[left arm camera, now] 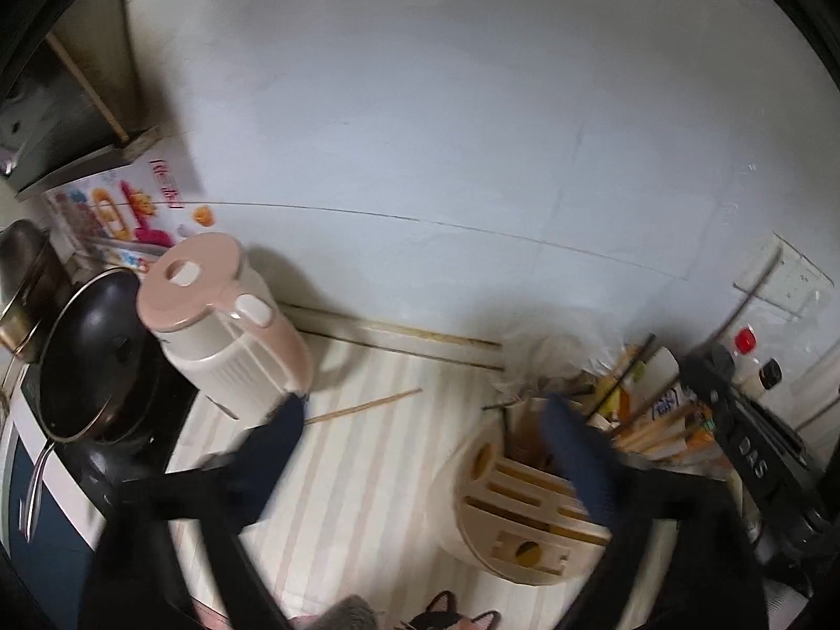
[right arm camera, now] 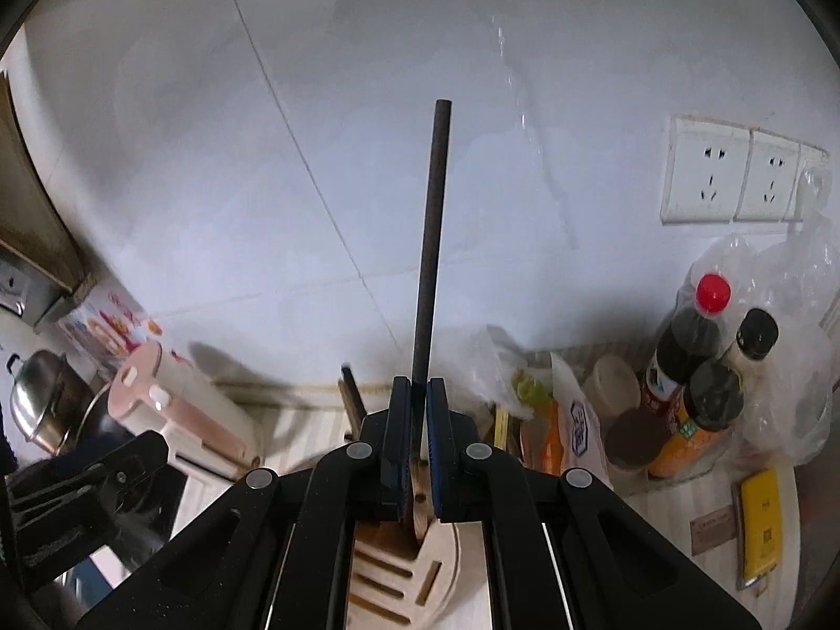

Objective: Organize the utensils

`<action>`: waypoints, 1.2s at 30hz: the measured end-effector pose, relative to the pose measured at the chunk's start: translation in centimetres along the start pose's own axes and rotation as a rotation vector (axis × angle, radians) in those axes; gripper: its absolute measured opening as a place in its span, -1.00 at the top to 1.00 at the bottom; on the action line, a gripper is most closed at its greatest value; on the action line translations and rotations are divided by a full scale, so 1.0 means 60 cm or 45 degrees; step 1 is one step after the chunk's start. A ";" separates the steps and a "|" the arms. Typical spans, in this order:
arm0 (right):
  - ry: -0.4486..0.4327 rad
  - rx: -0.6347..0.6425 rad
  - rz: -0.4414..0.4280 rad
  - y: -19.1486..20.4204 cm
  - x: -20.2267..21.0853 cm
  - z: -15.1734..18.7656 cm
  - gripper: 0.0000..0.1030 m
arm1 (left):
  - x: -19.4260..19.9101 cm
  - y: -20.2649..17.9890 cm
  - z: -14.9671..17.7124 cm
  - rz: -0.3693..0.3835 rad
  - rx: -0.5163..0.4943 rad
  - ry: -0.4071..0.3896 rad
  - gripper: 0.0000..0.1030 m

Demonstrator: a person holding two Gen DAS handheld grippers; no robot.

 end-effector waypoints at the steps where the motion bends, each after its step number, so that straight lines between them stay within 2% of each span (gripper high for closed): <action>1: 0.021 0.003 -0.003 -0.001 0.000 0.004 0.73 | 0.002 0.006 0.001 -0.011 0.009 -0.008 -0.90; 2: 0.034 0.005 -0.007 -0.003 0.003 0.009 0.61 | 0.005 0.010 0.004 -0.029 0.010 -0.008 -0.91; 3: 0.036 -0.001 -0.009 -0.005 0.009 0.012 0.33 | 0.007 0.014 0.008 -0.056 0.006 -0.007 -0.93; 4: 0.034 -0.008 -0.016 -0.009 0.014 0.013 0.16 | 0.009 0.016 0.010 -0.069 0.004 -0.006 -0.97; 11: 0.007 -0.035 -0.025 -0.024 0.074 0.023 0.00 | 0.038 0.017 0.036 -0.106 0.001 -0.034 -0.98; 14: -0.013 -0.007 0.027 -0.035 0.101 0.035 -0.30 | 0.053 0.011 0.051 -0.136 -0.022 -0.041 -0.98; 16: -0.035 0.037 0.095 -0.042 0.117 0.046 -0.65 | 0.064 0.008 0.063 -0.147 -0.033 -0.049 -0.98; 18: -0.067 0.104 0.161 -0.048 0.135 0.063 -0.86 | 0.082 0.001 0.081 -0.161 -0.048 -0.060 -0.99; 20: -0.078 0.151 0.205 -0.052 0.146 0.083 -0.89 | 0.096 -0.005 0.099 -0.171 -0.056 -0.062 -0.99; 27: -0.117 0.222 0.230 -0.074 0.203 0.143 -0.94 | 0.147 -0.017 0.170 -0.170 -0.040 -0.061 -0.99; 33: -0.217 0.208 0.208 -0.071 0.319 0.182 -0.98 | 0.239 -0.030 0.203 -0.118 -0.059 -0.141 -0.99; 36: -0.291 0.197 0.230 -0.065 0.394 0.205 -0.99 | 0.295 -0.036 0.224 -0.082 -0.091 -0.182 -0.99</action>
Point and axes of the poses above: each gripper's, at about its wrist camera, not at the fingertips, and x roughly against the way its jaws point, y to its left, z to its underside, the point moved 9 cm from there along -x, roughly the way its jaws point, and after that the axes turned 14 degrees about -x, right-handed, at the moved point
